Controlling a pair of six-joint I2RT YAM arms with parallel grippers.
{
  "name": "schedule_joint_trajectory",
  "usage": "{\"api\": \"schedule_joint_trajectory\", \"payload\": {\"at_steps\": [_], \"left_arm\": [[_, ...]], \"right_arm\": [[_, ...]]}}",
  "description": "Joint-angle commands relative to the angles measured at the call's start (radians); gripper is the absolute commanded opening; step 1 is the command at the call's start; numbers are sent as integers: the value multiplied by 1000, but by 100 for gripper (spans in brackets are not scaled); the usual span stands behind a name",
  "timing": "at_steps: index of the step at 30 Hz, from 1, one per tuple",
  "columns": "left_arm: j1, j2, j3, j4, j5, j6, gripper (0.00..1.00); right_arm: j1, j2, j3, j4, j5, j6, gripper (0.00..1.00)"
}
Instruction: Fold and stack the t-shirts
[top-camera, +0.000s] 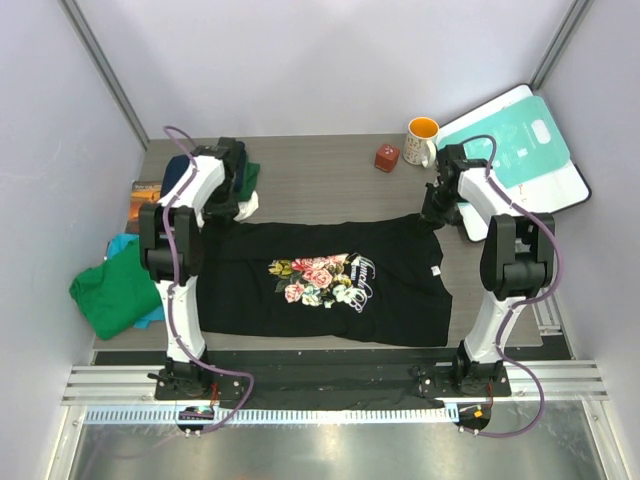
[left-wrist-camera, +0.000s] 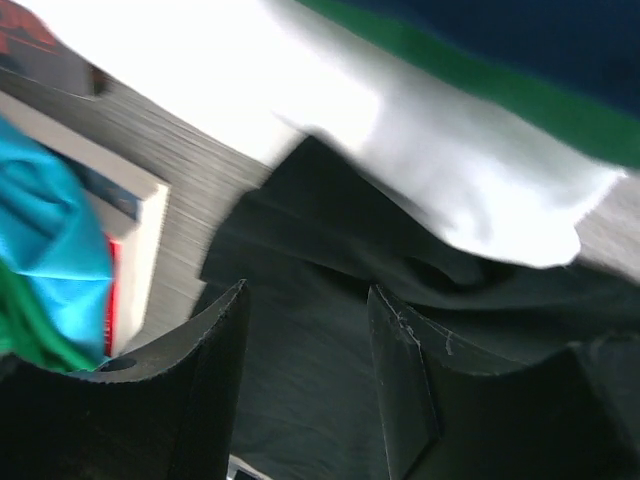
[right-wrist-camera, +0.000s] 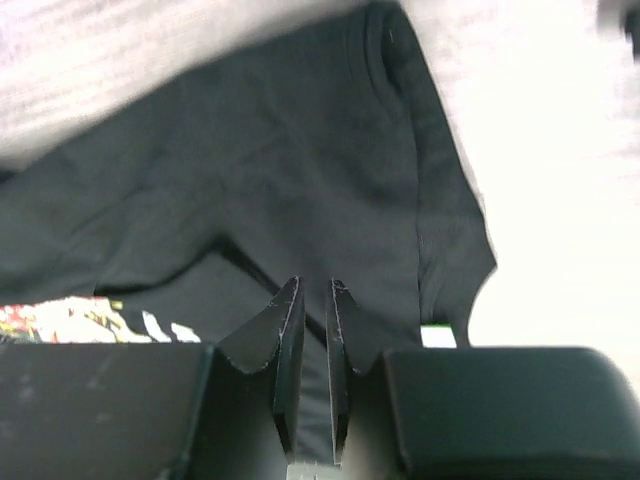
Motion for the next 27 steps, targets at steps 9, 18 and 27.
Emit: {"api": "schedule_joint_trajectory", "payload": {"at_steps": [9,18,27], "left_arm": [[-66,71,-66,94,47,-8,32],[-66,91,-66,94,0,-14,3],[-60,137,100,22,-37,-30,0]], "right_arm": [[32,163,69,72,115,27,7],[25,278,158,-10,230,43,1],[-39,359,305,-80,253,29,1]]}}
